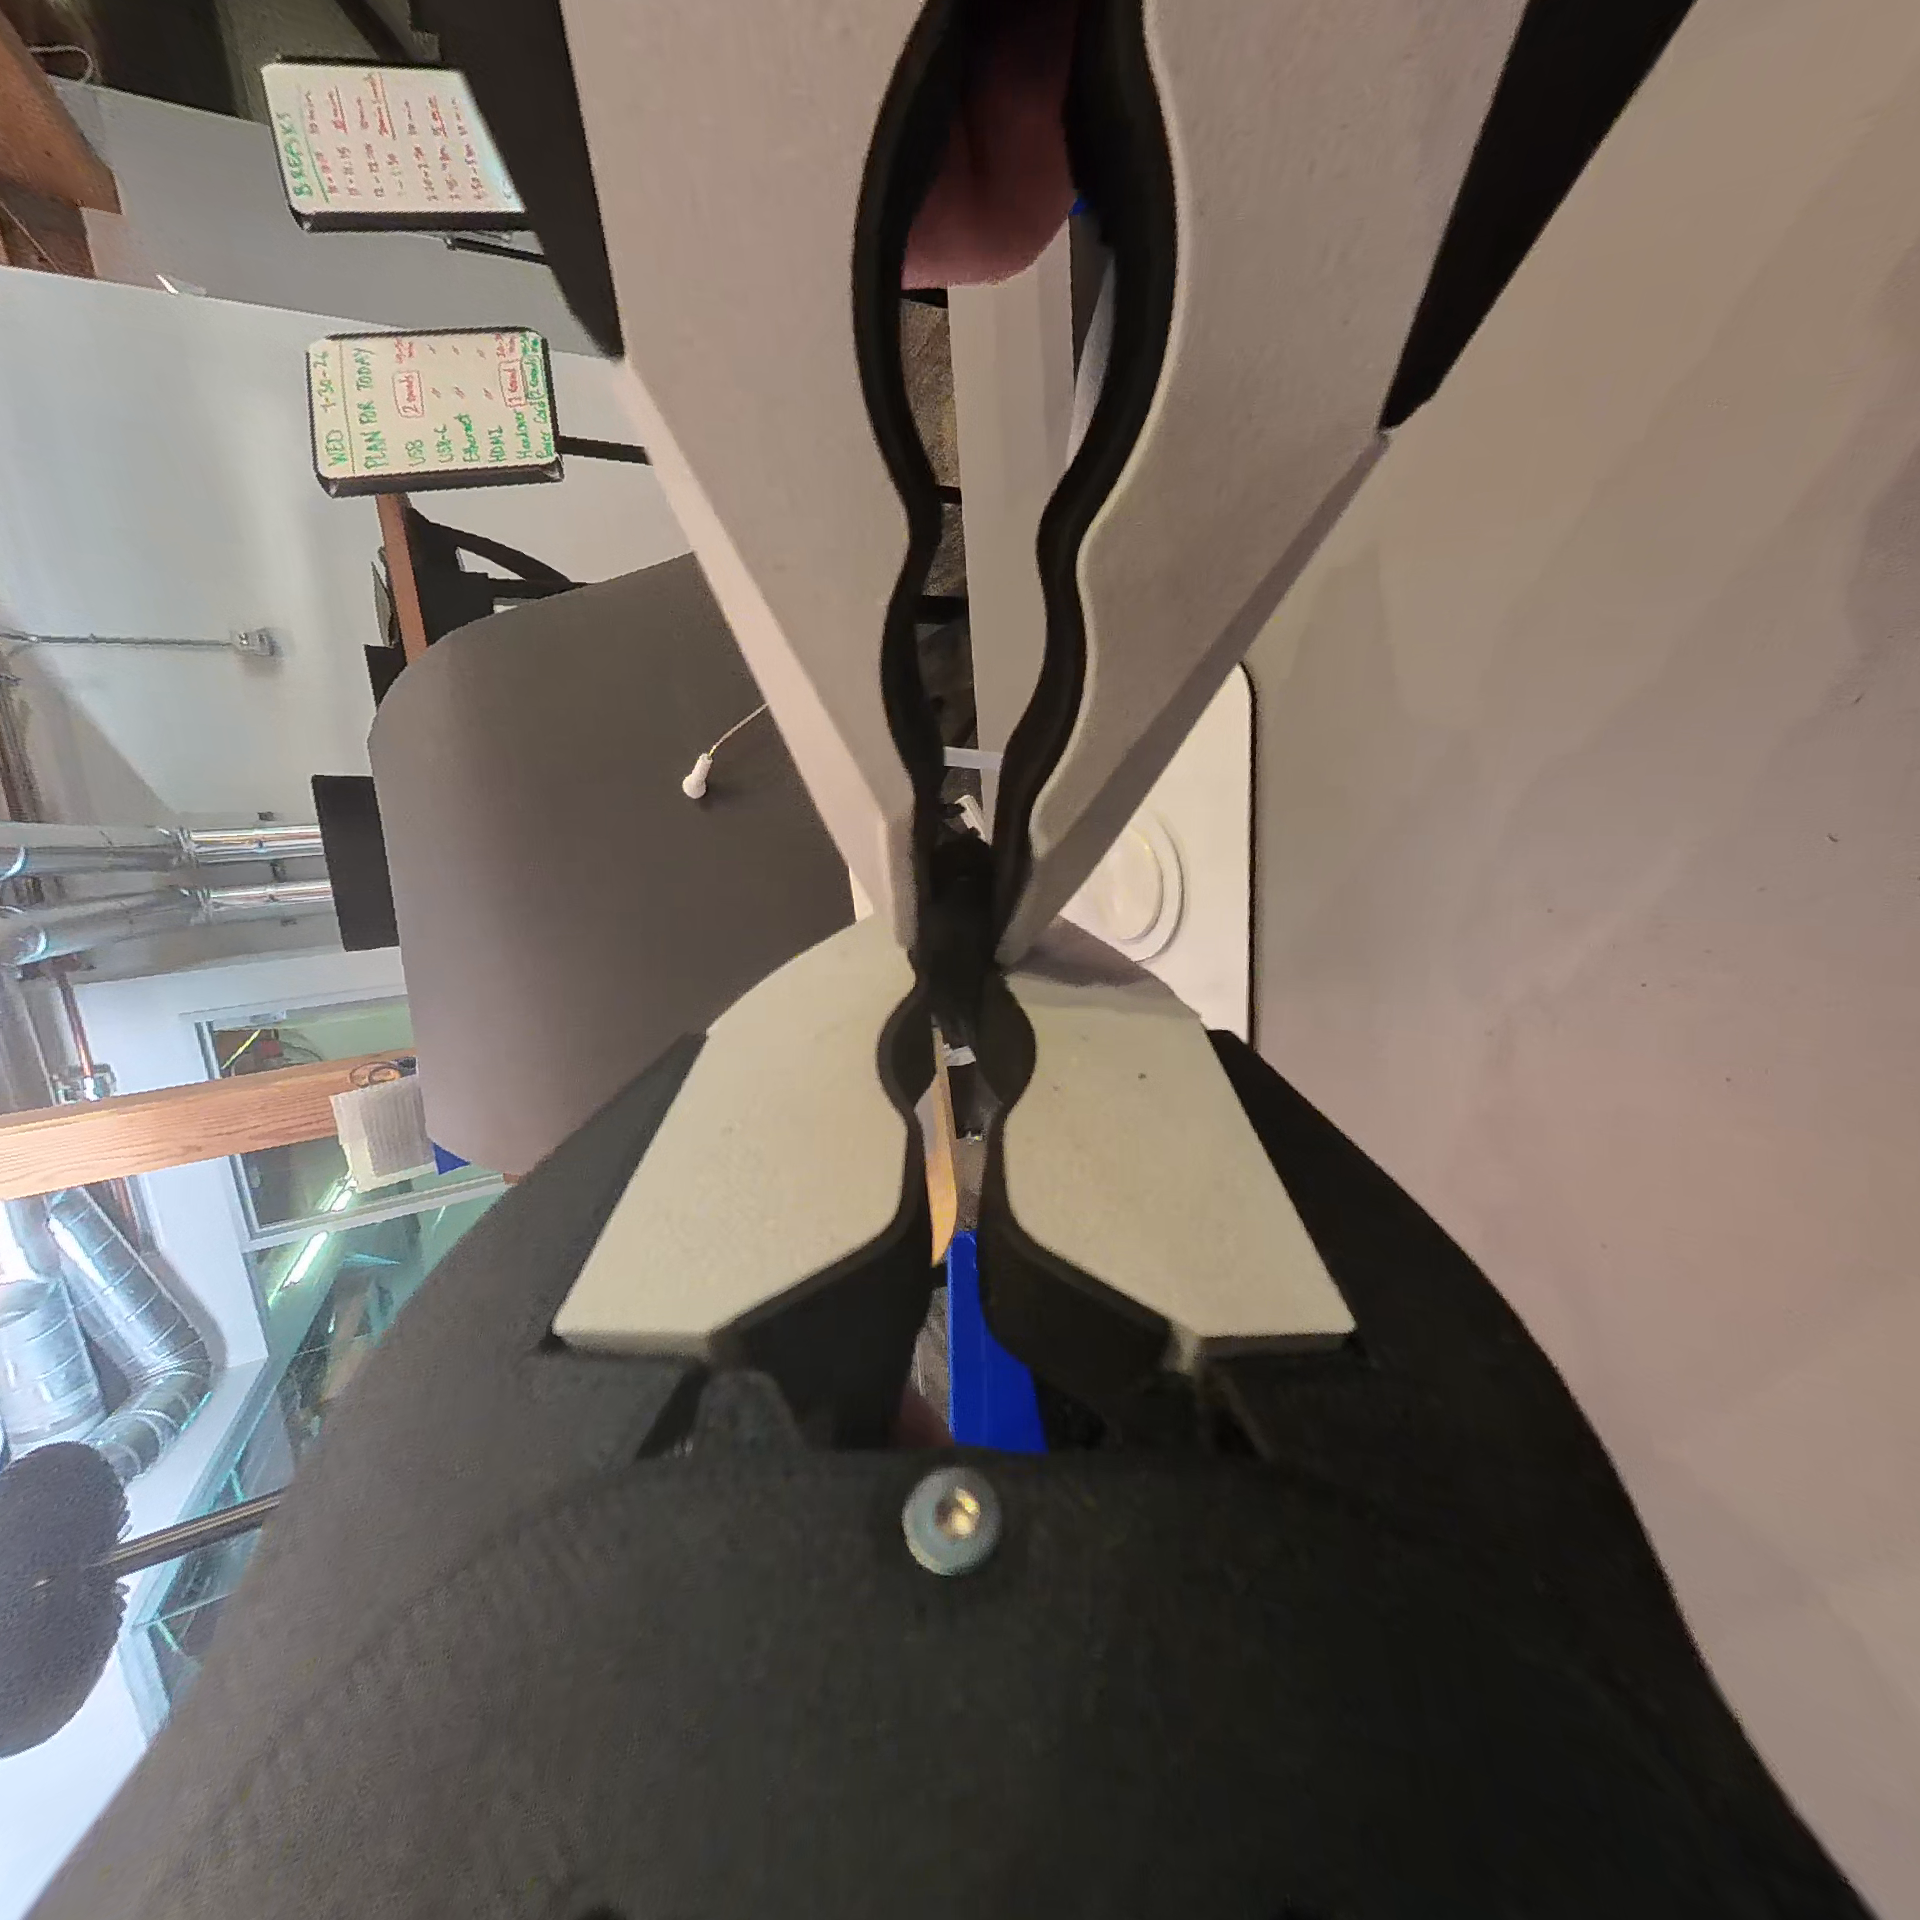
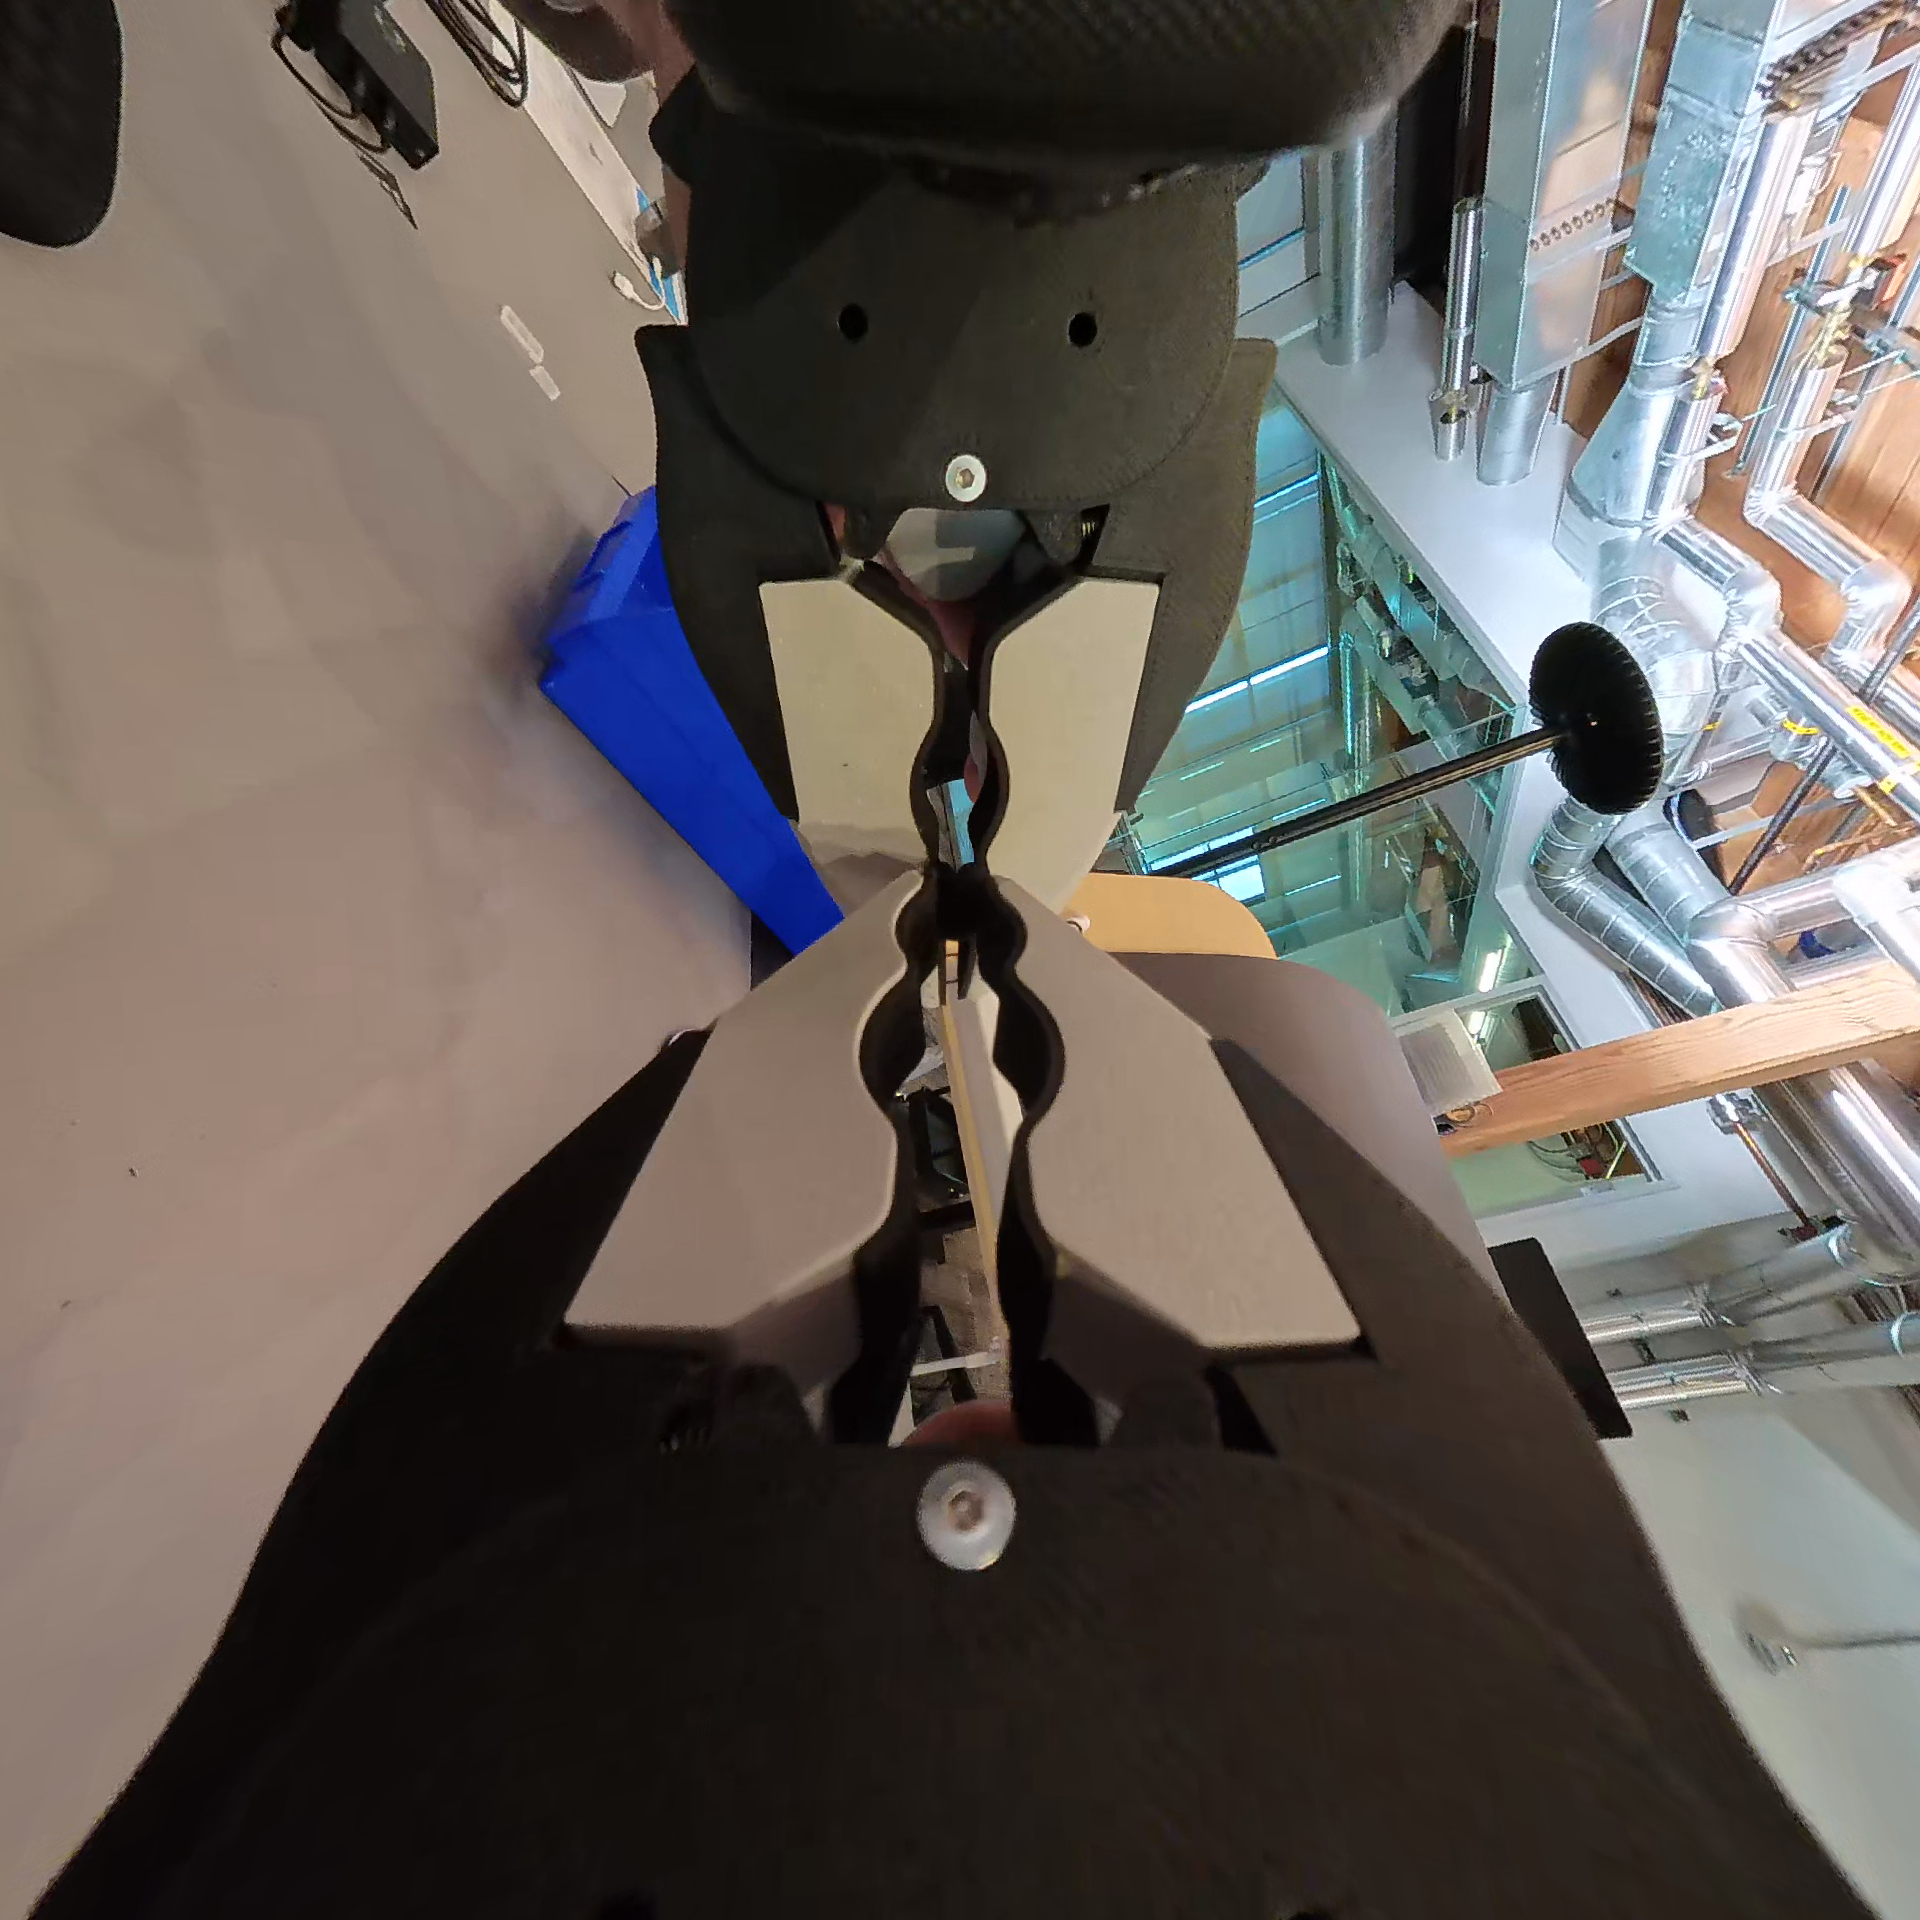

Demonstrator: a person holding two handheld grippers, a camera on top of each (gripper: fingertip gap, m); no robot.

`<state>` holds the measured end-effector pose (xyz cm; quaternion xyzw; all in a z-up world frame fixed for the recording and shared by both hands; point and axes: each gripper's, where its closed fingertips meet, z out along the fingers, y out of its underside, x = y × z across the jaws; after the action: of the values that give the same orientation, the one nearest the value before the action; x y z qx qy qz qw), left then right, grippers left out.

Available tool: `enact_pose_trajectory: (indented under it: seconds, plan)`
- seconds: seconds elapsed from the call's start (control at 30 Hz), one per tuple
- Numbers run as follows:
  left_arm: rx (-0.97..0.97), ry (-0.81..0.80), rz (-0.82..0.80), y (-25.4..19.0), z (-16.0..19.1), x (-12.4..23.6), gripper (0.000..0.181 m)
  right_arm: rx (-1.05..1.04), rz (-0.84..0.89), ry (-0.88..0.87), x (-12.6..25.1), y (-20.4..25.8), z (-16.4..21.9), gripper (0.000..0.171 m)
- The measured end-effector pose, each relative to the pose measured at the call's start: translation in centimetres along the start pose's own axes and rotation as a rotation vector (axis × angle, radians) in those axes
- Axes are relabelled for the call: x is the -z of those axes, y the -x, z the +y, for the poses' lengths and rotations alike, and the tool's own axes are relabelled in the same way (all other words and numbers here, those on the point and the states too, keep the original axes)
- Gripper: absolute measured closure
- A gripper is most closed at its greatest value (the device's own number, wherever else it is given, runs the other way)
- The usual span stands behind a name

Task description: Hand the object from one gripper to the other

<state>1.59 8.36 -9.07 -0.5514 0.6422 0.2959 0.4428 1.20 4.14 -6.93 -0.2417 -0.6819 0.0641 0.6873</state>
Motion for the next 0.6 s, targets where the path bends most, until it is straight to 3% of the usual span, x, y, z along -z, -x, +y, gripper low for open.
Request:
enact_pose_trajectory:
  seconds: [0.3,0.47,0.6]
  plan:
    - [0.003,-0.032,-0.016,0.3,-0.3,0.5,0.175,-0.027,-0.013,-0.023,0.3,-0.1,-0.4,0.17]
    - [0.096,-0.056,-0.007,1.0,0.2,1.1,0.144,-0.186,-0.011,-0.121,1.1,-1.3,-0.8,0.171]
    - [0.284,-0.117,0.018,1.8,1.1,2.2,0.131,-0.362,0.01,-0.221,2.0,-3.0,-0.8,0.169]
